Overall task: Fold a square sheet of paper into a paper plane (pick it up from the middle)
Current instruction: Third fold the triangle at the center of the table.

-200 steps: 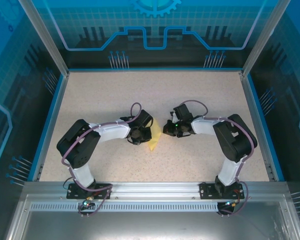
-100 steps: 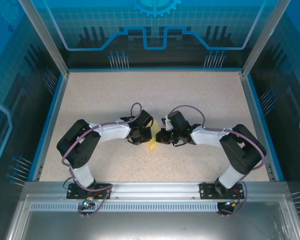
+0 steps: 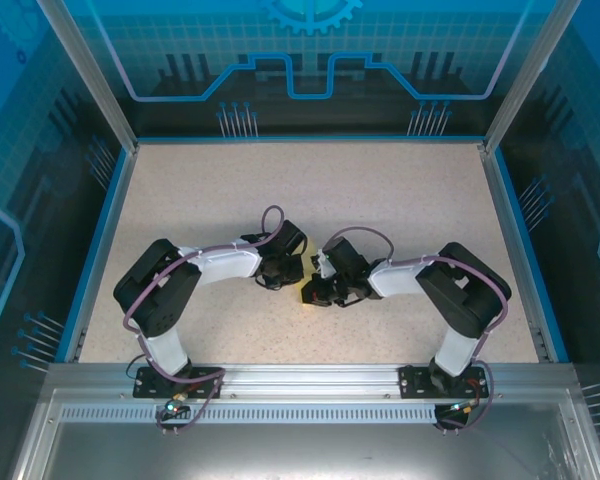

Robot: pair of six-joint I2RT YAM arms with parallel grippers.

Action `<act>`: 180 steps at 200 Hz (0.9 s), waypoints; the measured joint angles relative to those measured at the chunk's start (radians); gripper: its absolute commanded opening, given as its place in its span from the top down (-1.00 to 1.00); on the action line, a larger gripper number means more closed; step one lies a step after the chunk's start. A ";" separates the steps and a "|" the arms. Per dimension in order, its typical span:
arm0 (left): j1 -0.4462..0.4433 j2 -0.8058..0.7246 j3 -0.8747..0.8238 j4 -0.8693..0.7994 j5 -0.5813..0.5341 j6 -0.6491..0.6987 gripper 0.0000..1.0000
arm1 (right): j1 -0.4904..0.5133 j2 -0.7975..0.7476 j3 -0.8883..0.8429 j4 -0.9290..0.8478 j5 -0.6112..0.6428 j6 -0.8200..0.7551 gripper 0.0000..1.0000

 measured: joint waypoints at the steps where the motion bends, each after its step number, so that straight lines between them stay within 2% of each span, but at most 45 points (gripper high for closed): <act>1: 0.000 0.000 0.000 0.000 0.000 0.000 1.00 | 0.000 0.000 -0.001 0.000 0.000 0.000 1.00; 93: 0.000 0.002 0.000 0.000 0.000 0.000 1.00 | 0.000 -0.004 -0.029 0.024 0.000 -0.005 1.00; 126: -0.002 0.002 0.001 0.000 -0.004 0.000 1.00 | -0.003 -0.074 -0.064 -0.018 -0.006 -0.005 1.00; 151: -0.004 0.002 0.001 -0.001 -0.008 0.000 1.00 | -0.029 -0.101 -0.042 -0.040 0.002 -0.009 1.00; 180: -0.005 0.002 0.001 -0.001 -0.009 0.000 1.00 | -0.073 -0.048 0.026 -0.041 0.006 -0.018 1.00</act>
